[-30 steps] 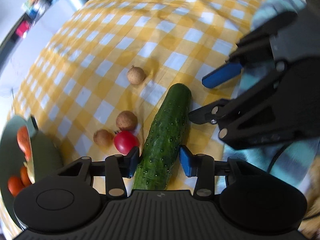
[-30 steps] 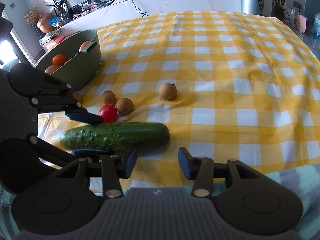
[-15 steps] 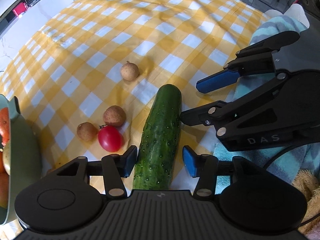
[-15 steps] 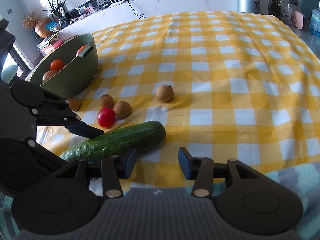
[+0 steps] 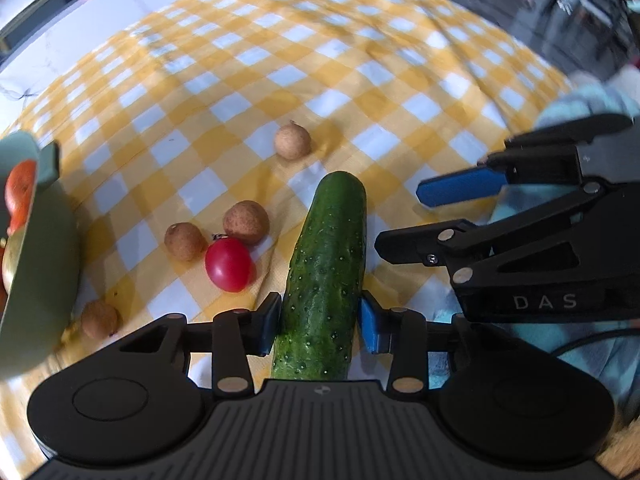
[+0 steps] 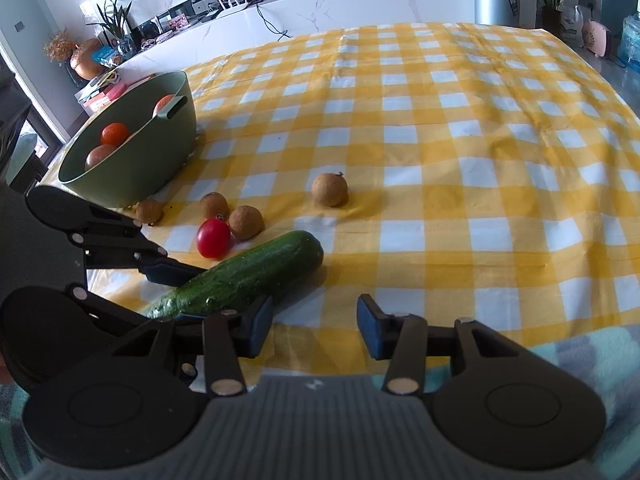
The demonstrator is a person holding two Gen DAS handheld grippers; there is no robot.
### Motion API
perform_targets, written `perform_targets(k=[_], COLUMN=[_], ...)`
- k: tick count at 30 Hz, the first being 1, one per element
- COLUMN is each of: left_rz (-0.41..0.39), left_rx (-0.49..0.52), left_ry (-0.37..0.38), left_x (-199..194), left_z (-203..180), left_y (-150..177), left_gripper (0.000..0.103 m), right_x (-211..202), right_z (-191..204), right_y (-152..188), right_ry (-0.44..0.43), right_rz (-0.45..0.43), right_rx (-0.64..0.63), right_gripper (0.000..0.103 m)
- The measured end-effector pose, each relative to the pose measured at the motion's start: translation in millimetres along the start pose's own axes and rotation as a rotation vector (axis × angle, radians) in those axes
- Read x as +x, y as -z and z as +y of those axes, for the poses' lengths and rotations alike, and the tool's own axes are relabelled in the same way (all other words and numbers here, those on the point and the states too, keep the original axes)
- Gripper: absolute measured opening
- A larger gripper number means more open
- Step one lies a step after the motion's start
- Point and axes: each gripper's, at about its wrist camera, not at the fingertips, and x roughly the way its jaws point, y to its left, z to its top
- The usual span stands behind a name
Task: Organize fruits
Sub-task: 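Lift the cucumber with the left tool while the right tool grasps a brown kiwi, then lower the cucumber into the colander with the left tool while the right tool drops the kiwi in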
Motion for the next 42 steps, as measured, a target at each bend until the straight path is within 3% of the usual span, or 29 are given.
perform_targets(k=[12, 24, 29, 34, 42], left_rz=[-0.212, -0.361, -0.396, -0.405, -0.347], left_rx=[-0.267, -0.432, -0.474, -0.473, -0.470], left_ry=[-0.054, -0.127, -0.168, -0.230, -0.298], left_x=[-45, -103, -127, -140, -126], left_z=[10, 47, 72, 96, 145], left_y=[21, 25, 20, 7, -12], left_gripper=[0.045, 0.045, 0.045, 0.045, 0.045], right_x=[-14, -7, 2, 27, 53], right_z=[0, 7, 4, -1, -3], right_y=[-5, -46, -67, -77, -81], right_ry=[-0.018, 0.037, 0.053, 0.028, 0.013], right_rz=[-0.083, -0.095, -0.098, -0.042, 0.005], right_rx=[0.005, -0.129, -0.193, -0.184, -0.139], right_gripper=[0.045, 0.043, 0.038, 0.029, 0.027])
